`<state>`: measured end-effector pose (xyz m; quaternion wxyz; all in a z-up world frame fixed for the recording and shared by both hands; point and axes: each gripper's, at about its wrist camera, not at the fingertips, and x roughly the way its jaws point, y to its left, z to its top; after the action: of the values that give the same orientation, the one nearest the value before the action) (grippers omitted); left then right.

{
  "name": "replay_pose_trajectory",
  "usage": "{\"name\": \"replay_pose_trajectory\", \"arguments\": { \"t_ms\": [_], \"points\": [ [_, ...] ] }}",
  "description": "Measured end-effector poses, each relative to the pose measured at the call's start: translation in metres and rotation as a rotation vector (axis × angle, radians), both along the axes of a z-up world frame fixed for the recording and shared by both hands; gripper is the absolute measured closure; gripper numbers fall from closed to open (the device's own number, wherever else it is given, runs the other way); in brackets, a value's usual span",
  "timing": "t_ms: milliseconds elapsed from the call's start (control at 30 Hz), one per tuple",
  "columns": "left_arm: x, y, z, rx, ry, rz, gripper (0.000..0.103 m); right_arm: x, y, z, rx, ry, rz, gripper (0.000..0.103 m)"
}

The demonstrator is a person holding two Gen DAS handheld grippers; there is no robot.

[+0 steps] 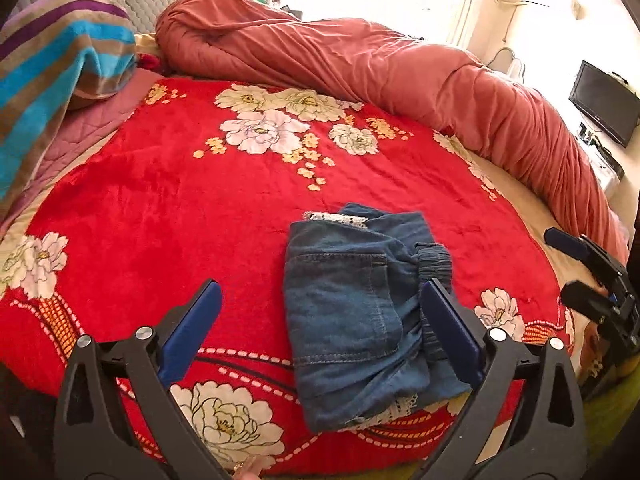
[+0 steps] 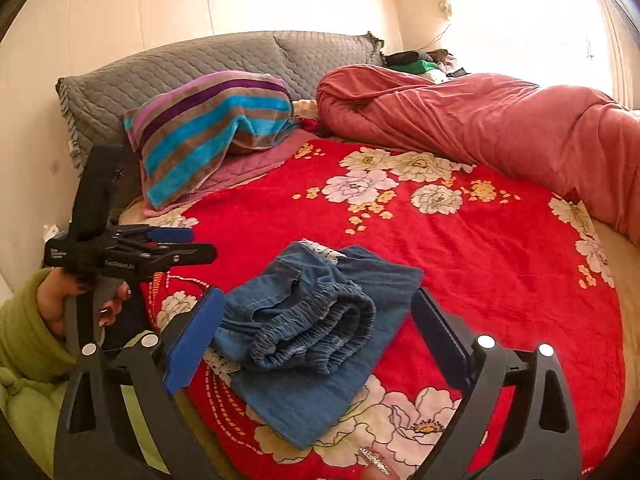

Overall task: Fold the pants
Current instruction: 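Open both tools and move them back from the folded pants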

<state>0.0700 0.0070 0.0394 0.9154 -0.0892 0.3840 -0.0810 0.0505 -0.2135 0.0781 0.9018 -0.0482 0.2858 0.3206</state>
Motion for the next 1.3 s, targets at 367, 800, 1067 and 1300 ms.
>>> {"name": "replay_pose_trajectory", "arguments": {
  "t_ms": [367,800,1067,1300],
  "points": [
    [0.005,0.013,-0.026,-0.030,0.074,0.036,0.010,0.034,-0.011,-0.033,-0.055,0.155,-0.155,0.009],
    [0.024,0.005,-0.064,-0.084,0.179,-0.006,0.010,0.074,-0.009,-0.094,-0.007,0.420,-0.165,0.033],
    [0.041,-0.007,-0.081,-0.099,0.222,-0.035,0.010,0.088,0.007,-0.110,0.056,0.506,-0.098,0.041],
    [0.052,-0.022,-0.084,-0.092,0.226,-0.090,0.026,0.095,0.012,-0.115,0.068,0.503,-0.073,0.037]
  ]
}}
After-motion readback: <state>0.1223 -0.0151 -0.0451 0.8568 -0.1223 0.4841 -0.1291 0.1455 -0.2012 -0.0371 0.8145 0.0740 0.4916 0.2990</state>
